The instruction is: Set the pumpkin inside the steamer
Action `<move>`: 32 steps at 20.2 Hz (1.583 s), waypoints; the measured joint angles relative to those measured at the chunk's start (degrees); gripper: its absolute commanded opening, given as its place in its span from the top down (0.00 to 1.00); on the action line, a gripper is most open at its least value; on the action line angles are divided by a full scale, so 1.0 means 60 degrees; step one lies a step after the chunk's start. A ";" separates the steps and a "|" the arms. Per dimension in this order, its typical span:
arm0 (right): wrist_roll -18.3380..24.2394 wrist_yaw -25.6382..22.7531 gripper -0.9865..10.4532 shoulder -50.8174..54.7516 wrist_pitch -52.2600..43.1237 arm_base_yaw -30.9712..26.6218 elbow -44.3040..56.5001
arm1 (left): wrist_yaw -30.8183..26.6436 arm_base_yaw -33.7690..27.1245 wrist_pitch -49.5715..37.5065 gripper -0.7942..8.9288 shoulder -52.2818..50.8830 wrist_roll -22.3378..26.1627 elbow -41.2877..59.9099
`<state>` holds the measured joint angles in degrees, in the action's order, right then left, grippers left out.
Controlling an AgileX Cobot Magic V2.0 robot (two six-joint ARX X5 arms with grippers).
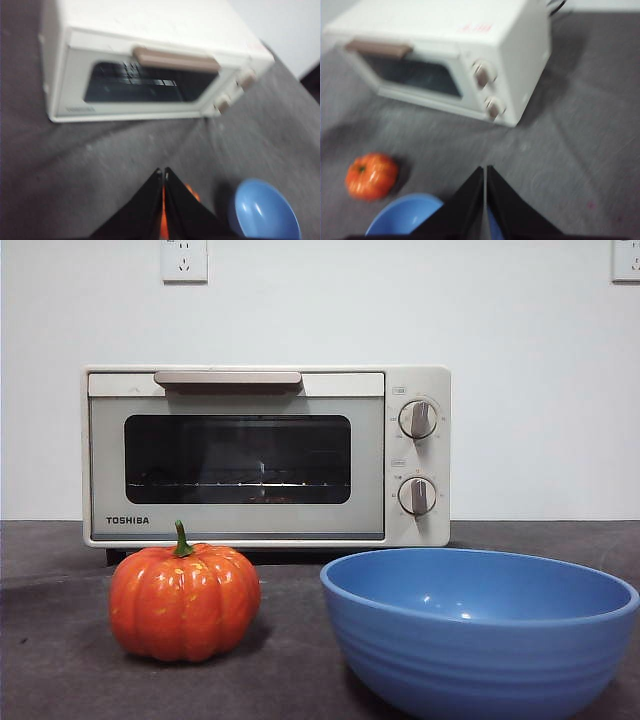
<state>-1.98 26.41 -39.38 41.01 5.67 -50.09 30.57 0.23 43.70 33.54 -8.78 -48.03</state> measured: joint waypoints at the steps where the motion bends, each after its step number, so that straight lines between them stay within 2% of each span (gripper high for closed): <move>1: 0.0189 0.0091 0.91 -0.0208 0.0313 0.0000 -0.0208 | 0.0091 0.0033 0.0270 0.90 0.0157 0.0182 -0.0149; 7: 0.1086 0.0142 0.91 -0.0769 0.1756 0.0204 -0.0754 | 0.0186 0.0248 0.1723 0.90 0.0667 0.1253 -0.0663; 14: 0.1300 0.0138 0.90 -0.0776 0.1836 0.0433 -0.0754 | 0.0189 0.0281 0.1829 0.90 0.0659 0.1577 -0.0667; 15: 0.1300 0.0138 0.84 -0.0776 0.1836 0.0433 -0.0754 | 0.0189 0.0281 0.1829 0.90 0.0659 0.1581 -0.0667; 17: 0.1304 0.0138 0.67 -0.0776 0.1829 0.0433 -0.0754 | 0.0189 0.0281 0.1829 0.90 0.0659 0.1581 -0.0667; 19: 0.1297 0.0138 0.57 -0.0776 0.1818 0.0433 -0.0754 | 0.0189 0.0281 0.1829 0.90 0.0659 0.1581 -0.0667; 22: 0.1293 0.0146 0.51 -0.0776 0.1716 0.0455 -0.0754 | 0.0189 0.0281 0.1829 0.90 0.0659 0.1581 -0.0667; 25: 0.1260 0.0149 0.50 -0.0776 0.1417 0.0827 -0.0754 | 0.0189 0.0281 0.1829 0.90 0.0659 0.1581 -0.0667; 32: 0.1035 0.0222 0.50 -0.1942 0.0561 0.2590 -0.1169 | 0.0189 0.0281 0.1829 0.90 0.0659 0.1581 -0.0667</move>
<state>4.23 27.75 -51.03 44.38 21.21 -57.10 31.70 1.91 54.68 37.50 0.71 -52.03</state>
